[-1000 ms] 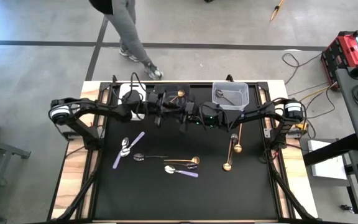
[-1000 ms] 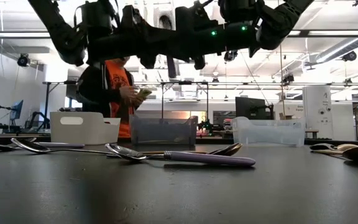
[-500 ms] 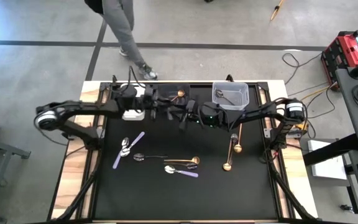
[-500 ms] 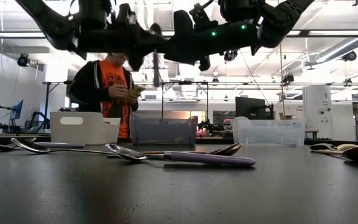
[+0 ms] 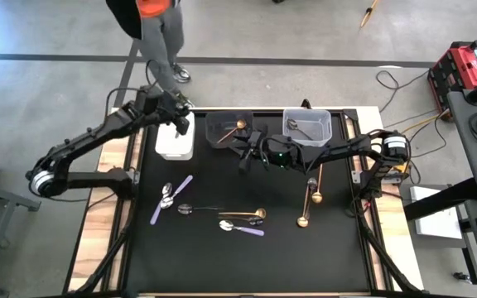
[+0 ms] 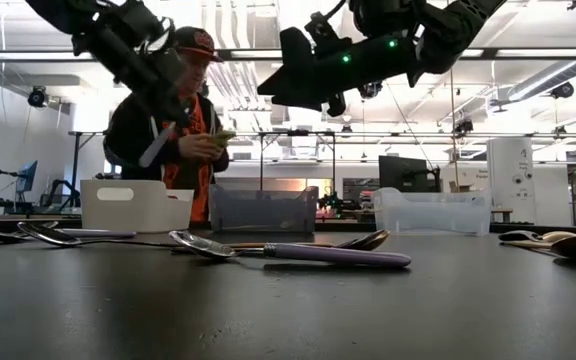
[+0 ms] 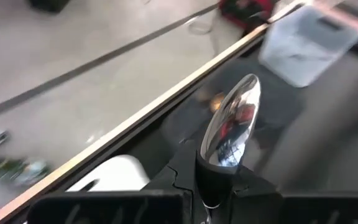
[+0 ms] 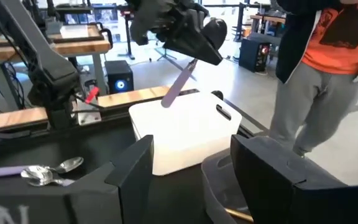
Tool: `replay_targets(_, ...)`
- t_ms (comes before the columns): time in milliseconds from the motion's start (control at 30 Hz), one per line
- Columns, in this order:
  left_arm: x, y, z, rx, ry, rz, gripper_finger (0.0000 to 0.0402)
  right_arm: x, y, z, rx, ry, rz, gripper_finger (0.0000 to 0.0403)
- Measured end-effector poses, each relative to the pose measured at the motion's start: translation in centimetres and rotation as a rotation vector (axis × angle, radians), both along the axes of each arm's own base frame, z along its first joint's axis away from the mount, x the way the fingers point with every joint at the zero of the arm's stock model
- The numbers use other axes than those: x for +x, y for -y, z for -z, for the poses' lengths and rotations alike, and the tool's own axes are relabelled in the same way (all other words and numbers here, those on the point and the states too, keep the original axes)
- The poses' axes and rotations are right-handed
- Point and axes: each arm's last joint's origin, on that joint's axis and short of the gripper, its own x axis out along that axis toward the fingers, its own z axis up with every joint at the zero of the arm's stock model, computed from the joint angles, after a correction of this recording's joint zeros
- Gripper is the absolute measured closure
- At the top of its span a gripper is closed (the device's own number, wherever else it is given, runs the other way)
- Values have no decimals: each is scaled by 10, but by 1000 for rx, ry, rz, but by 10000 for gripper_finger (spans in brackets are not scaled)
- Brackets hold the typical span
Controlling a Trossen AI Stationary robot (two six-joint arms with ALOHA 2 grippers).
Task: Sort silverware by color (type)
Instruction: Put the purple spoon into the white bin
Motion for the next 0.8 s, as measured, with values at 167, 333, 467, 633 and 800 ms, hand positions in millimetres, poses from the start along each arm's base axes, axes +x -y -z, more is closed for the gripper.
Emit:
replay_targets(167,-10,-21,16,-87,-34,-84,401,0,0,1,1,-10,1,197)
replay_targets(333,-8,-33,38,-186,-68,-116,401,0,0,3,6,-33,1,197)
replay_targets(467,-3,-40,56,-239,-124,-140,401,0,1,4,6,-41,4,197)
replay_targets(633,2,-48,74,-287,-180,-166,401,-1,2,6,8,-60,6,197)
replay_targets(800,4,-52,85,-320,-207,-202,401,-1,2,7,9,-68,6,197)
